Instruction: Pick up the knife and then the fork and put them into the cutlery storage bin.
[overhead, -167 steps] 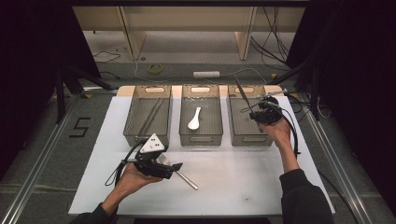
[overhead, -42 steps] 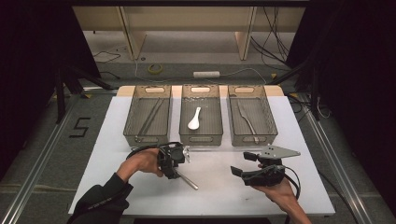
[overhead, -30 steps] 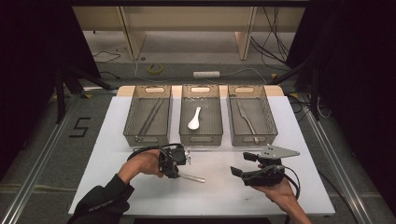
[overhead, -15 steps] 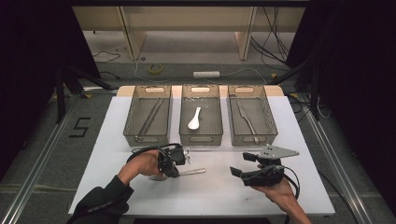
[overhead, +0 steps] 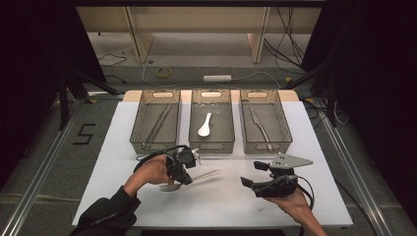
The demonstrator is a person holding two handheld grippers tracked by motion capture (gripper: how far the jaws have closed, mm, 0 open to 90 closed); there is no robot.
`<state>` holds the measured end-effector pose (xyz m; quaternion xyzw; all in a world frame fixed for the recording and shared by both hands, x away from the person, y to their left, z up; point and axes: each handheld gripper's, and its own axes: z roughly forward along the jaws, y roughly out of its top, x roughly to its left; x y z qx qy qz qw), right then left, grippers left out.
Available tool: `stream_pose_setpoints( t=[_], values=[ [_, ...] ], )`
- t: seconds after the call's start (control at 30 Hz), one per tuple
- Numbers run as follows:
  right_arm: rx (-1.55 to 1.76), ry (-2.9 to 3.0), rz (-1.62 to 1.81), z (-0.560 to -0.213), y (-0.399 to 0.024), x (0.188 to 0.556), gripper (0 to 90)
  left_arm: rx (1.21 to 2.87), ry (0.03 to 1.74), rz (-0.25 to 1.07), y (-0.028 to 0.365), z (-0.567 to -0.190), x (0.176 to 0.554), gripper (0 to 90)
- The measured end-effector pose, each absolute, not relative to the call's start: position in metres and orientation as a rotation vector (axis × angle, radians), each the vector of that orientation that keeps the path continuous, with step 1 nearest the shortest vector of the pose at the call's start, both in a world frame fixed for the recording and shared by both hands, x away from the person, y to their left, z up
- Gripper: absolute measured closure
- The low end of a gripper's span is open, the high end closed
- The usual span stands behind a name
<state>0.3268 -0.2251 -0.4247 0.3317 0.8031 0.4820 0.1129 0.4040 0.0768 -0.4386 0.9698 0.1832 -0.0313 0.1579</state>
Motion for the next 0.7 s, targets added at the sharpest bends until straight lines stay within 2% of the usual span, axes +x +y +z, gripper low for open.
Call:
stream_pose_setpoints(
  t=[0.2, 0.7],
  values=[
    [0.86, 2.38, 1.371, -0.423, -0.211, 0.32, 24.9, 2.721, 0.562, -0.133, 0.073, -0.43, 0.401, 84.8],
    [0.549, 2.482, 1.204, -0.431, -0.169, 0.311, 26.2, 2.768, 0.465, -0.222, 0.045, -0.425, 0.384, 84.7]
  ],
)
